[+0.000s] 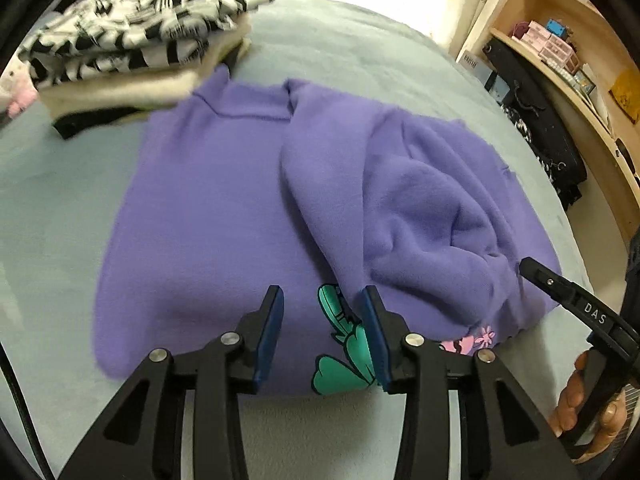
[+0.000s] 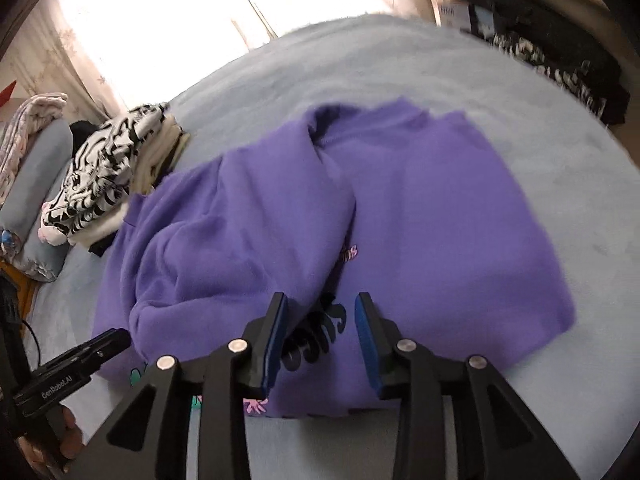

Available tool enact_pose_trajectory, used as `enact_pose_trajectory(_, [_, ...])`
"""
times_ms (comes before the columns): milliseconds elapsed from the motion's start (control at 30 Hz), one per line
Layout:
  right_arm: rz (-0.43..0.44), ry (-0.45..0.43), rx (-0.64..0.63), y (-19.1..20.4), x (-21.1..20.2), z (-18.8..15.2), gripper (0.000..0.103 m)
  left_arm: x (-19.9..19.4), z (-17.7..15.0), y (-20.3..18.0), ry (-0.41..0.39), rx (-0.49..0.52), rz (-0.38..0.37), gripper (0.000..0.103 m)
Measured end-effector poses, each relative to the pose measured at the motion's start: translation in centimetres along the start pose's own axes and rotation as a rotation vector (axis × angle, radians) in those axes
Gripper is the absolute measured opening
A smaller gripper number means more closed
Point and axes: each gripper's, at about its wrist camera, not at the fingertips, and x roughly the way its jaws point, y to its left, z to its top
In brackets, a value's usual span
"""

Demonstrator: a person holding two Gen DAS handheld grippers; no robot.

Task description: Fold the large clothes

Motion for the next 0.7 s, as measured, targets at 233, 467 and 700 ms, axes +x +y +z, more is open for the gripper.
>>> enact_pose_trajectory(233, [0.153, -0.076, -0.110, 3.6, -1.2, 0.3, 0.034, -1.7, 0.3, -3.5, -0.052, 0.093, -0.171, 0.030])
enact_pose_trajectory(467, [0.198, -0.009, -0.301, 6.1, 3.2, 1.3, 0.006, 1.5, 1.2, -6.1, 0.006, 0.122, -0.250, 0.013])
enact_pose_trajectory(700, [0.107, 0.045, -0.233, 3.5, 6.7, 2.0, 0.000, 6.6, 1.4, -4.1, 0.125, 0.012, -0.245, 0.003])
